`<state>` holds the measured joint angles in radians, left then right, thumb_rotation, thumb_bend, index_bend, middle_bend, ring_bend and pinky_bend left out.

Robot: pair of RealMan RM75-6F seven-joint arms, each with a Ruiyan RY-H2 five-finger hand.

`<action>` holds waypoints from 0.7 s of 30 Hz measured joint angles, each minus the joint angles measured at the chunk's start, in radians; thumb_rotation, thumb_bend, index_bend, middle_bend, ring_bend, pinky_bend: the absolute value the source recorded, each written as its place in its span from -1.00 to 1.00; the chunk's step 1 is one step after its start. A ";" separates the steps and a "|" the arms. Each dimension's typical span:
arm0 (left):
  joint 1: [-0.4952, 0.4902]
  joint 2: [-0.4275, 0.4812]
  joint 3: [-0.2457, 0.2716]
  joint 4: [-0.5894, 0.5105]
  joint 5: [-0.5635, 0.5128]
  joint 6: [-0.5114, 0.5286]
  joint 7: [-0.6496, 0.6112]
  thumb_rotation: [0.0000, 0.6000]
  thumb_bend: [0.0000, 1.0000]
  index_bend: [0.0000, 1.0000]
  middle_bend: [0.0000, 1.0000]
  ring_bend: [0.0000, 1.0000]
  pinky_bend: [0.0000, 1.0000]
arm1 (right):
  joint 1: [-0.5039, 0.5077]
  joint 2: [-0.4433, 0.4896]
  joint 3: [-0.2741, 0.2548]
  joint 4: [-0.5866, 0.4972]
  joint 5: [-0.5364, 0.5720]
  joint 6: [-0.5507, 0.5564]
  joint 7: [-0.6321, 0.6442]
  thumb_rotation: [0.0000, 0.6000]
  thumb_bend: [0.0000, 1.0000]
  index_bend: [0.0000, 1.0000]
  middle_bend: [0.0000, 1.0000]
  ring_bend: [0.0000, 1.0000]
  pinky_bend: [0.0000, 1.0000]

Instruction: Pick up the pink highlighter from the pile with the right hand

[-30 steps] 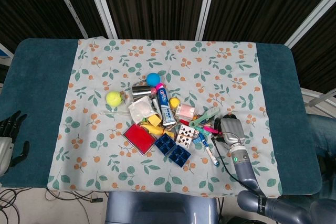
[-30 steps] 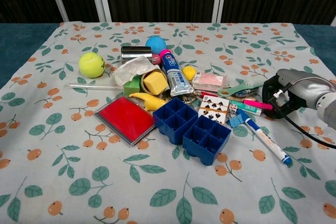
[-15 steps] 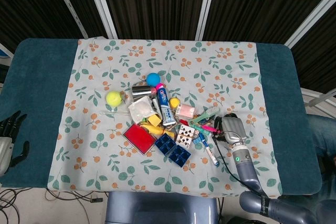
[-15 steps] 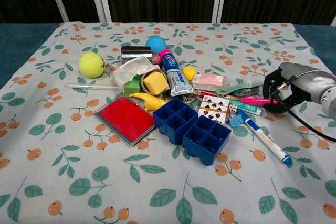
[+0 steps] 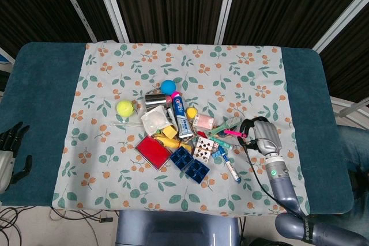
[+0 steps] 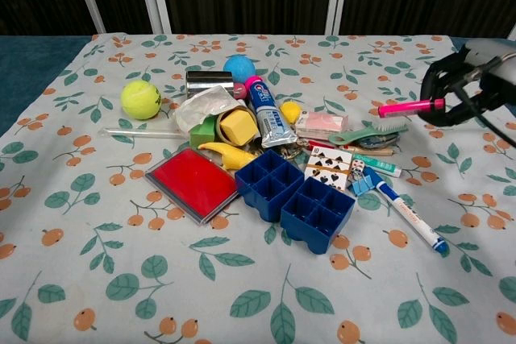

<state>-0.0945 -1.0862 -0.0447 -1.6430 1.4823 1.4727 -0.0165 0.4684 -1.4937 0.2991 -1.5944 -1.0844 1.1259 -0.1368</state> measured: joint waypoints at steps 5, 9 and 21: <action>0.000 0.000 0.000 -0.002 0.000 0.001 0.002 1.00 0.04 -1.00 -1.00 -0.89 -0.78 | -0.029 0.083 0.026 -0.087 -0.020 0.030 0.069 1.00 0.00 0.35 0.31 -0.24 -0.55; 0.001 -0.001 0.000 -0.003 0.001 0.001 0.005 1.00 0.04 -1.00 -1.00 -0.89 -0.78 | -0.054 0.148 0.046 -0.146 -0.038 0.055 0.129 1.00 0.00 0.35 0.31 -0.24 -0.55; 0.002 -0.003 0.002 -0.004 0.003 0.003 0.007 1.00 0.04 -1.00 -1.00 -0.89 -0.78 | -0.101 0.288 0.087 -0.233 -0.069 -0.036 0.540 1.00 0.00 0.35 0.31 -0.24 -0.55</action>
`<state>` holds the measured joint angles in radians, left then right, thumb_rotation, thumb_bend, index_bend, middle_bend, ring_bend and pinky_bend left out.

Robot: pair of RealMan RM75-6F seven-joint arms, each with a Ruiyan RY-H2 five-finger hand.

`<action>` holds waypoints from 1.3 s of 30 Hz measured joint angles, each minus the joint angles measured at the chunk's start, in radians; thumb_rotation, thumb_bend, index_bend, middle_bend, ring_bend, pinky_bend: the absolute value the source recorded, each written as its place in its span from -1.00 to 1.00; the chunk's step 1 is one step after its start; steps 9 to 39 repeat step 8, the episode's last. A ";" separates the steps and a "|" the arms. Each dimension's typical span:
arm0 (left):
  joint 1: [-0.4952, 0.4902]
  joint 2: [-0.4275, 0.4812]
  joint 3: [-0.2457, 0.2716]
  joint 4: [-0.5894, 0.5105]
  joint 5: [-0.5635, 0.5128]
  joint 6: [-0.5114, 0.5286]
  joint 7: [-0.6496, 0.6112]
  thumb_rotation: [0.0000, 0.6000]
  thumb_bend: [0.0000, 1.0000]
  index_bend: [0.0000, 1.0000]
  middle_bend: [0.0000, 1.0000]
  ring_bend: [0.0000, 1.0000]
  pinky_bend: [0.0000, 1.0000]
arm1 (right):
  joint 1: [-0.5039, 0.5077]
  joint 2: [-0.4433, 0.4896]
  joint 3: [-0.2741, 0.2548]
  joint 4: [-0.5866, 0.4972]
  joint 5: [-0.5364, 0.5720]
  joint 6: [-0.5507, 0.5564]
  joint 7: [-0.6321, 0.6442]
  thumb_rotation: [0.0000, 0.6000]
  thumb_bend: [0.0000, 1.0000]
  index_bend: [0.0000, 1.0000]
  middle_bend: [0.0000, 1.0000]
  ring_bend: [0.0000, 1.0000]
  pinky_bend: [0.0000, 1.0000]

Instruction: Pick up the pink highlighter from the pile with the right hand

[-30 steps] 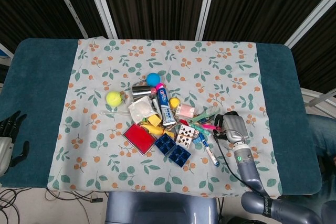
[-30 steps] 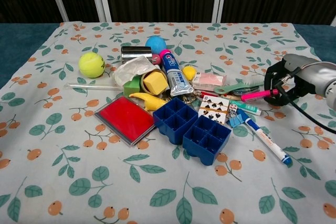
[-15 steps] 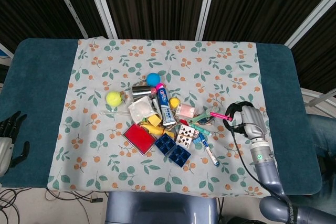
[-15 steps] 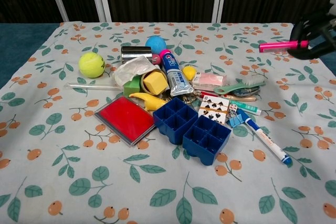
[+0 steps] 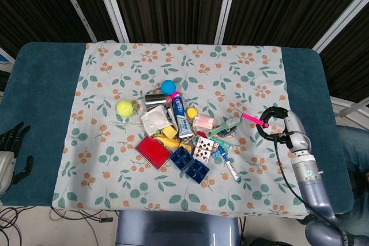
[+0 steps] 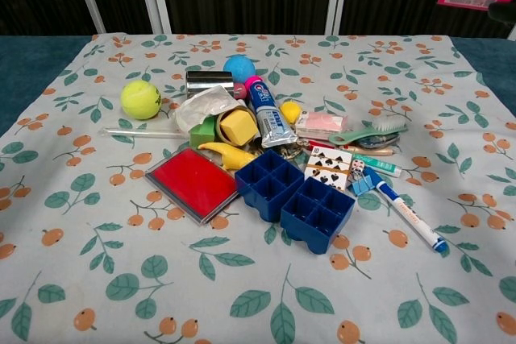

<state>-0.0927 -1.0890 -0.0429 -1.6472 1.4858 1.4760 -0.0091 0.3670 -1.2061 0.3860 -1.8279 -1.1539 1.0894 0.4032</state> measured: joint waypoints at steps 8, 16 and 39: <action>0.000 0.000 0.000 0.000 0.000 0.000 -0.001 1.00 0.04 -1.00 -1.00 -0.89 -0.77 | -0.016 0.091 0.004 0.008 -0.095 -0.129 0.356 1.00 0.00 0.35 0.31 -0.24 -0.55; 0.000 0.000 0.000 0.000 0.000 0.000 -0.001 1.00 0.04 -1.00 -1.00 -0.89 -0.77 | -0.016 0.091 0.004 0.008 -0.095 -0.129 0.356 1.00 0.00 0.35 0.31 -0.24 -0.55; 0.000 0.000 0.000 0.000 0.000 0.000 -0.001 1.00 0.04 -1.00 -1.00 -0.89 -0.77 | -0.016 0.091 0.004 0.008 -0.095 -0.129 0.356 1.00 0.00 0.35 0.31 -0.24 -0.55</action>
